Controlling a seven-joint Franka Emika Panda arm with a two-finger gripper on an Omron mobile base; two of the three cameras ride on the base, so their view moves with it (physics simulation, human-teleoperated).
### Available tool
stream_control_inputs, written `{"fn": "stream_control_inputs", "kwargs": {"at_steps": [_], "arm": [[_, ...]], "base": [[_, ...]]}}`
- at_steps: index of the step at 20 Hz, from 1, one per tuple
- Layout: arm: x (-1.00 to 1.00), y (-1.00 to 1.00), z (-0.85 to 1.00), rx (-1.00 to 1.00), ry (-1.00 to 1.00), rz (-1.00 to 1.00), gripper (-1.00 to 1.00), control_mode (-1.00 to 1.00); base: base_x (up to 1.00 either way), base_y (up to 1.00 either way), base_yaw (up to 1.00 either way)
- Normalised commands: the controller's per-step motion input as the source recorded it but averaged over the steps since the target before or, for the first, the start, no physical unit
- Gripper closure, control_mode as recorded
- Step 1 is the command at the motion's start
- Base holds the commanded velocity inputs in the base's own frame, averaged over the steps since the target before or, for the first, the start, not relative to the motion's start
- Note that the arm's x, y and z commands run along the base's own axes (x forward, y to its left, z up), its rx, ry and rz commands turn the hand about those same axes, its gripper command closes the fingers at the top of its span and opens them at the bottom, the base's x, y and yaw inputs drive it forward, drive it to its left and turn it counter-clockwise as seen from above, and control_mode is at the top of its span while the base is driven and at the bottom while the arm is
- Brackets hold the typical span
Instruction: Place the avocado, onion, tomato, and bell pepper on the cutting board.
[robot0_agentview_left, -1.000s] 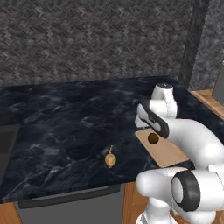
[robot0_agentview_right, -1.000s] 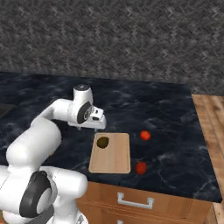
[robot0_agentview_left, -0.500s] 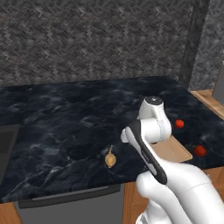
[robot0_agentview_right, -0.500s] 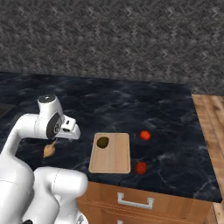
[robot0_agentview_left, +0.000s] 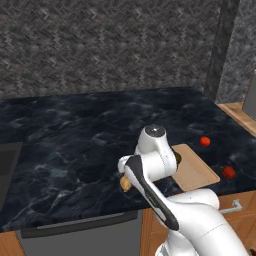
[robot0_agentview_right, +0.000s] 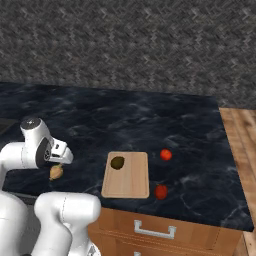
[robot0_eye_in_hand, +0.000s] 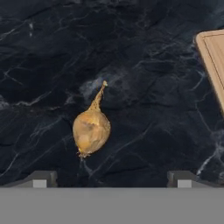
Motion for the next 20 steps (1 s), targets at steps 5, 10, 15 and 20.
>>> {"fn": "stream_control_inputs", "kwargs": {"at_steps": [5,10,15,20], "arm": [[0.23,0.61,0.00,0.00,0.01,0.00,-1.00,-1.00],[0.28,0.16,-0.01,0.00,0.05,0.00,-1.00,-1.00],[0.01,0.00,-0.14,0.00,0.05,0.00,-1.00,-1.00],[0.00,0.00,-0.20,0.00,0.01,0.00,-1.00,-1.00]], "base": [[0.00,0.00,0.00],[0.00,0.00,0.00],[0.00,0.00,0.00],[0.00,0.00,0.00]]}}
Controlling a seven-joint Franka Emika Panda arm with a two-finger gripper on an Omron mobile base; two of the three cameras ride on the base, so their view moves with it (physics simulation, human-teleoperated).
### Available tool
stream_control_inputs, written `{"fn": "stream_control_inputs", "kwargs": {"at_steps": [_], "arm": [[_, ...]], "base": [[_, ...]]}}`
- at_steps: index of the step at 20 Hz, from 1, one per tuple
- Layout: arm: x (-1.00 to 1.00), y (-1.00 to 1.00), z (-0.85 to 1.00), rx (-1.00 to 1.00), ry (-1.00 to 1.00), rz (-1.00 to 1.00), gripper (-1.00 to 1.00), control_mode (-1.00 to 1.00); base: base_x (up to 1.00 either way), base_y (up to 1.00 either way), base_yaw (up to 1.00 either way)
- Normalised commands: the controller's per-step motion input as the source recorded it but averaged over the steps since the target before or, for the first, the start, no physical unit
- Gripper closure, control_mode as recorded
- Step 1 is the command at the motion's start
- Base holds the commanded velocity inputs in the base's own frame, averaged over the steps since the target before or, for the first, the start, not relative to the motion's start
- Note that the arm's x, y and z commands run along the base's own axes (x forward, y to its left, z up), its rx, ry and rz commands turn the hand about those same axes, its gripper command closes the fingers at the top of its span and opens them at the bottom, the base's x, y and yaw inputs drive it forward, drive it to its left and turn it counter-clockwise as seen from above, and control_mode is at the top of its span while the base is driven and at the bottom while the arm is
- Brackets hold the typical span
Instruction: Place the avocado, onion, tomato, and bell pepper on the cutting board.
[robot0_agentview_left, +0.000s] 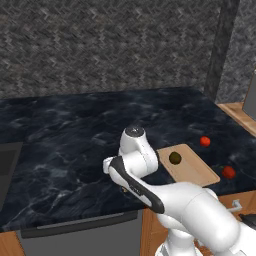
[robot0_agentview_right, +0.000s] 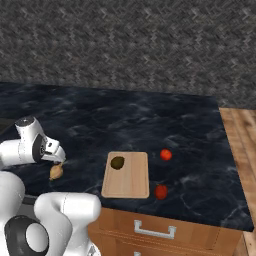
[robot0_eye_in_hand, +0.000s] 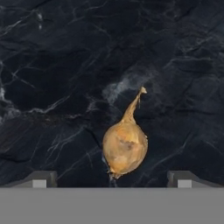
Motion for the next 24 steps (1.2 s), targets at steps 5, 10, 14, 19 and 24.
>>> {"fn": "stream_control_inputs", "kwargs": {"at_steps": [5,10,14,19,24], "arm": [[0.00,-0.03,-0.30,0.00,0.00,0.00,-1.00,-1.00],[0.00,-0.12,-0.28,0.00,0.00,0.00,-1.00,-1.00],[0.06,-0.08,-0.27,0.00,0.00,0.00,-1.00,-1.00],[0.13,0.00,-0.32,0.00,0.00,0.00,-1.00,-1.00],[0.23,0.00,-0.31,0.00,0.00,0.00,-1.00,-1.00]], "base": [[0.00,0.00,0.00],[0.00,0.00,0.00],[0.00,0.00,0.00],[0.00,0.00,0.00],[0.00,0.00,0.00]]}}
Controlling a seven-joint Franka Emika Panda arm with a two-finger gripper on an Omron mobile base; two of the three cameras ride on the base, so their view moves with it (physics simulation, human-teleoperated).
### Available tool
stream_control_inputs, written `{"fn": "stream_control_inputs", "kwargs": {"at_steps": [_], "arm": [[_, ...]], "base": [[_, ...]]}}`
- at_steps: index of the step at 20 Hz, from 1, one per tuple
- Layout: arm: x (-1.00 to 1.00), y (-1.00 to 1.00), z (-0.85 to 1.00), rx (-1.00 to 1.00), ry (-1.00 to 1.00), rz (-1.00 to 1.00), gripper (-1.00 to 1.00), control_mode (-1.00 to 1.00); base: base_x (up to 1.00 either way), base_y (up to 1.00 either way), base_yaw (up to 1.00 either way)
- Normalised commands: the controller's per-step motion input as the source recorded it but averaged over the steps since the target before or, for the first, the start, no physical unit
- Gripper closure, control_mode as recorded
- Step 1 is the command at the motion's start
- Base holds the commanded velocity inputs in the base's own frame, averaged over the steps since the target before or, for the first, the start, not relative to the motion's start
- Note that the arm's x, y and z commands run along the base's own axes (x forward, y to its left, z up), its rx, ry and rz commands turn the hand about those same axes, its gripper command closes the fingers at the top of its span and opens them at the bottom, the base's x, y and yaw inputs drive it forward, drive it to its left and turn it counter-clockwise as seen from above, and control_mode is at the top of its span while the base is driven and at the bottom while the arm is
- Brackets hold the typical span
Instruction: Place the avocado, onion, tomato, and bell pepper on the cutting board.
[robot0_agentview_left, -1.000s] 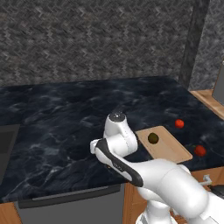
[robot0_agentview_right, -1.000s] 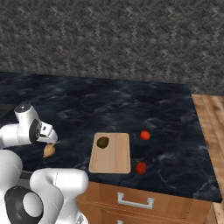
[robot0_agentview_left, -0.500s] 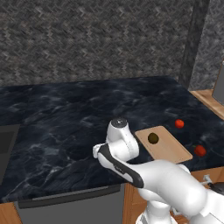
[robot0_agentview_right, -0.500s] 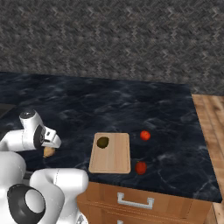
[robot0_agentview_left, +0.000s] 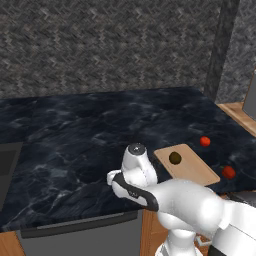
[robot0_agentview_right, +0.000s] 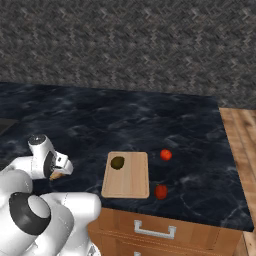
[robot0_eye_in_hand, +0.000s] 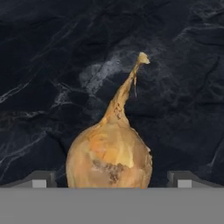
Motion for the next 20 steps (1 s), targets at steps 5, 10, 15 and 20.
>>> {"fn": "stream_control_inputs", "kwargs": {"at_steps": [5,10,15,20], "arm": [[0.26,0.00,-0.28,0.00,0.00,0.00,-1.00,-1.00],[0.20,0.00,-0.30,0.00,0.00,0.00,1.00,-1.00],[-0.02,-0.07,-0.01,0.00,0.00,0.00,1.00,-1.00],[-0.02,-0.20,0.29,0.00,0.03,0.00,1.00,-1.00]], "base": [[0.00,0.00,0.00],[0.00,0.00,0.00],[0.00,0.00,0.00],[0.00,0.00,0.00]]}}
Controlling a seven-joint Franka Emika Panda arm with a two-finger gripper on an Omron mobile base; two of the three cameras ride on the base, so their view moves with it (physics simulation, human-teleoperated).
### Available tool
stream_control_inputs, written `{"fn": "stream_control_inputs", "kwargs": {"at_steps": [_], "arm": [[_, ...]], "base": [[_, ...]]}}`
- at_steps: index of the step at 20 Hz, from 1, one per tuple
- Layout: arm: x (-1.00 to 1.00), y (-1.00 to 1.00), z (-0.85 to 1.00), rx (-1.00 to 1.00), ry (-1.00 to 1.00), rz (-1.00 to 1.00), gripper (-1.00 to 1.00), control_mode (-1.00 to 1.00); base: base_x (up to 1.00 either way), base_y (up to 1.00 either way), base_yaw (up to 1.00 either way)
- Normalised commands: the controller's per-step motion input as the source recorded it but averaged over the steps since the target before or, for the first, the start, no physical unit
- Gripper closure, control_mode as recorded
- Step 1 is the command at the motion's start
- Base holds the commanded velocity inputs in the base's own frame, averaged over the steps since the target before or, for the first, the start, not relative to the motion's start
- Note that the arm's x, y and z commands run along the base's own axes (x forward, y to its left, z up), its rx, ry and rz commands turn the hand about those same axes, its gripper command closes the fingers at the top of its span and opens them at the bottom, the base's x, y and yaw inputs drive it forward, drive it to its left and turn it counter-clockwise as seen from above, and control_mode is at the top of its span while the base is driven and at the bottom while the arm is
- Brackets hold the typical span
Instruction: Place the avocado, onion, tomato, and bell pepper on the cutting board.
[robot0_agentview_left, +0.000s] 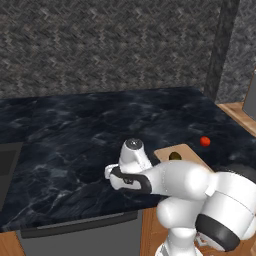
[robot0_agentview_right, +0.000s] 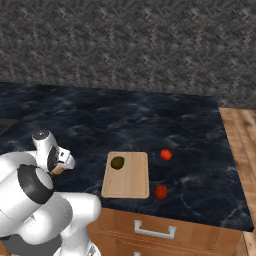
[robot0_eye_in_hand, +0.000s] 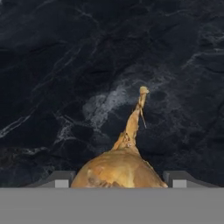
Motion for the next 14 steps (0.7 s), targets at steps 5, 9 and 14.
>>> {"fn": "stream_control_inputs", "kwargs": {"at_steps": [5,9,14], "arm": [[0.00,-0.33,0.70,0.00,0.00,0.00,1.00,-1.00],[0.00,-0.43,0.79,0.00,0.00,0.00,1.00,-1.00],[0.03,-0.69,0.72,0.00,0.01,0.00,1.00,-1.00]], "base": [[0.00,0.00,0.00],[0.00,0.00,0.00],[0.00,0.00,0.00]]}}
